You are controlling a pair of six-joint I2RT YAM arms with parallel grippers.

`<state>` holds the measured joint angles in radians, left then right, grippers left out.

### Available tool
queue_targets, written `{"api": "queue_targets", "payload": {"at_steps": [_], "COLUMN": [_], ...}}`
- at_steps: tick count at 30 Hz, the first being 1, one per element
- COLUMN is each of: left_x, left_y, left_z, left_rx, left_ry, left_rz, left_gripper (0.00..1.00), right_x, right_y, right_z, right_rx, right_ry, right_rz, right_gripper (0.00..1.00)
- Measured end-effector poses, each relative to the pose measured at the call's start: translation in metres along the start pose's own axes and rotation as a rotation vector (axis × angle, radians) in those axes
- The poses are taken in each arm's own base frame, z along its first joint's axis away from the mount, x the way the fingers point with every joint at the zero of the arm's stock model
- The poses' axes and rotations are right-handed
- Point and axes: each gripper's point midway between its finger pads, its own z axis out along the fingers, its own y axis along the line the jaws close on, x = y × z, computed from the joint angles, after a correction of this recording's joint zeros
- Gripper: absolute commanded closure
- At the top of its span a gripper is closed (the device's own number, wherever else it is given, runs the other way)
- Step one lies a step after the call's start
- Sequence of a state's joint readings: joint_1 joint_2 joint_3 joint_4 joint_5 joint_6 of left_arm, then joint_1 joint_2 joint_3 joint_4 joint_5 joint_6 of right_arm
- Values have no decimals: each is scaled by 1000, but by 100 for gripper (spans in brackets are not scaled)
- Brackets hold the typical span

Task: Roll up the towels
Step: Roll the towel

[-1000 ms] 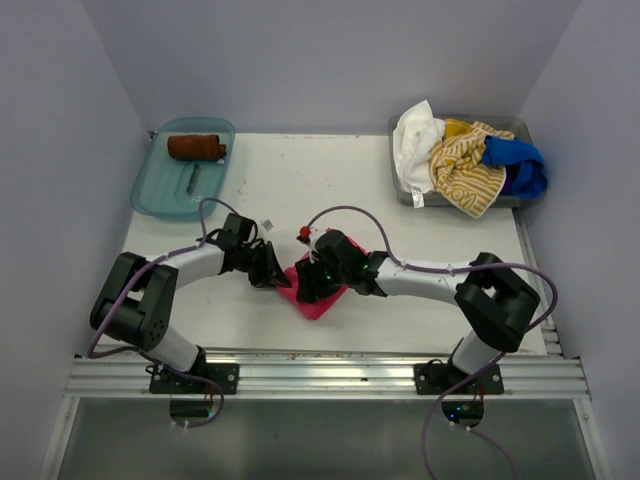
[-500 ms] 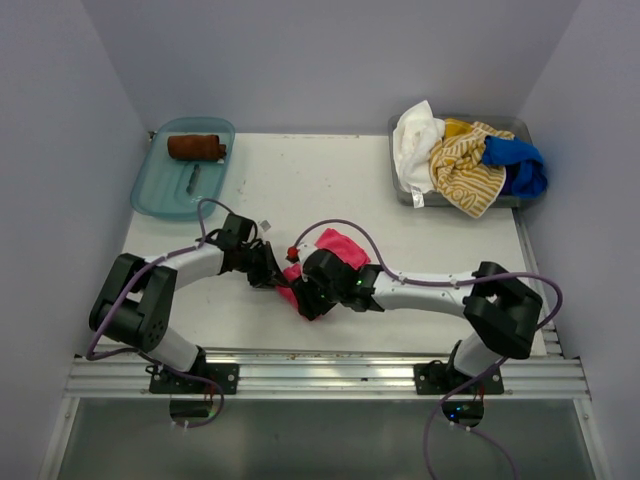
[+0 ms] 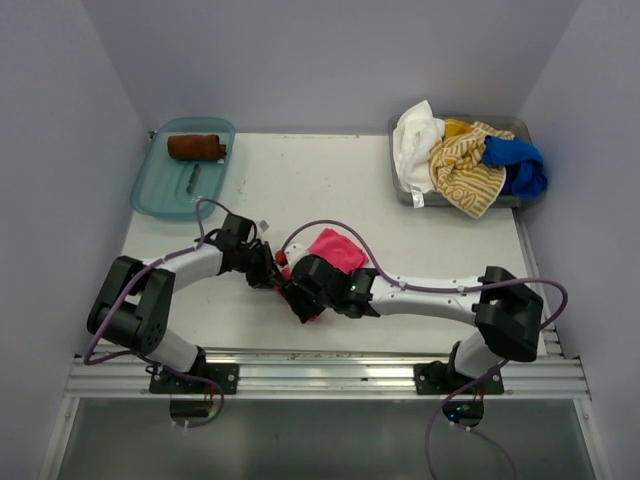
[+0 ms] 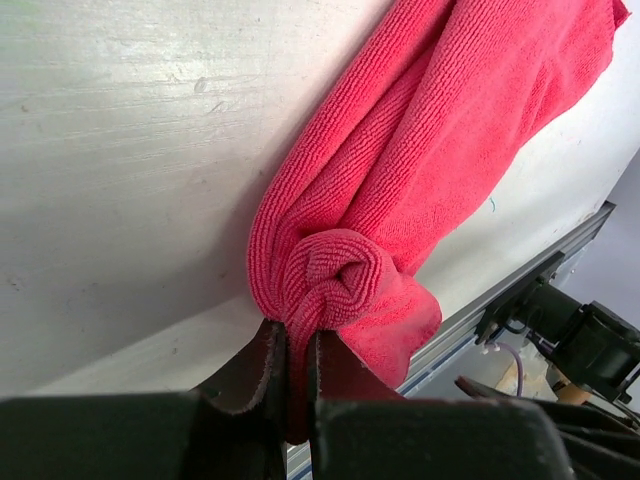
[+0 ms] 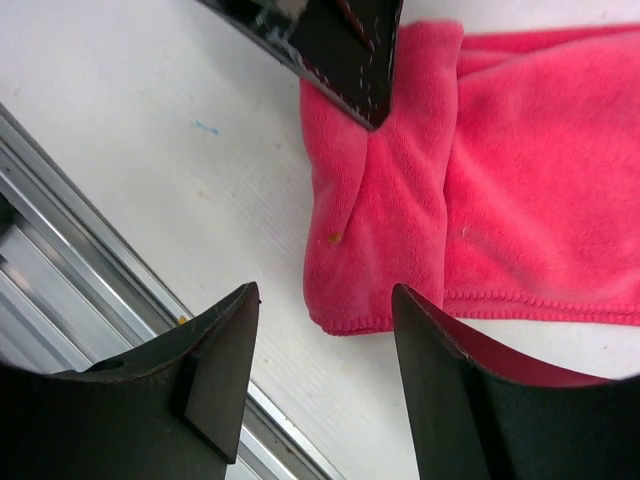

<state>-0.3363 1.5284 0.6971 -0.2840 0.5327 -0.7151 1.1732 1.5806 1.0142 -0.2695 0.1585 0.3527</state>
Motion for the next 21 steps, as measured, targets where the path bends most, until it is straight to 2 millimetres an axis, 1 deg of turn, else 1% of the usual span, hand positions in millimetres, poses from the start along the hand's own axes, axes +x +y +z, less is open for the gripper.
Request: {"api": "queue_targets", "payload": {"at_steps": [3, 6, 9, 11, 14, 15, 17, 18, 20, 21], "left_x": [0, 1, 1, 1, 1, 1, 2, 2, 2, 2], "left_y": [1, 2, 2, 2, 3, 3, 3, 3, 4, 4], "left_z": [-1, -2, -2, -2, -2, -2, -2, -2, -2, -2], "left_rx": [-7, -14, -18, -19, -21, -22, -23, -25, -28, -29], "left_ry": [-4, -4, -1, -1, 0, 0, 2, 1, 1, 2], "left_rz": [-1, -3, -6, -6, -8, -8, -9, -10, -10, -11], "left_gripper": [100, 100, 100, 100, 100, 100, 100, 100, 100, 100], "right_x": [-16, -23, -16, -4, 10, 14, 15, 15, 14, 14], "right_y": [3, 4, 1, -3, -5, -6, -7, -8, -10, -11], "right_z": [-1, 9, 26, 37, 49, 51, 54, 54, 56, 56], "right_rx": [26, 54, 93, 114, 121, 123, 130, 135, 145, 149], "right_ry": [-34, -40, -10, 27, 61, 64, 57, 49, 38, 34], "right_rz": [-34, -67, -101, -122, -136, -137, -136, -134, -126, -122], "right_gripper": [40, 40, 41, 41, 45, 49, 55, 65, 80, 83]}}
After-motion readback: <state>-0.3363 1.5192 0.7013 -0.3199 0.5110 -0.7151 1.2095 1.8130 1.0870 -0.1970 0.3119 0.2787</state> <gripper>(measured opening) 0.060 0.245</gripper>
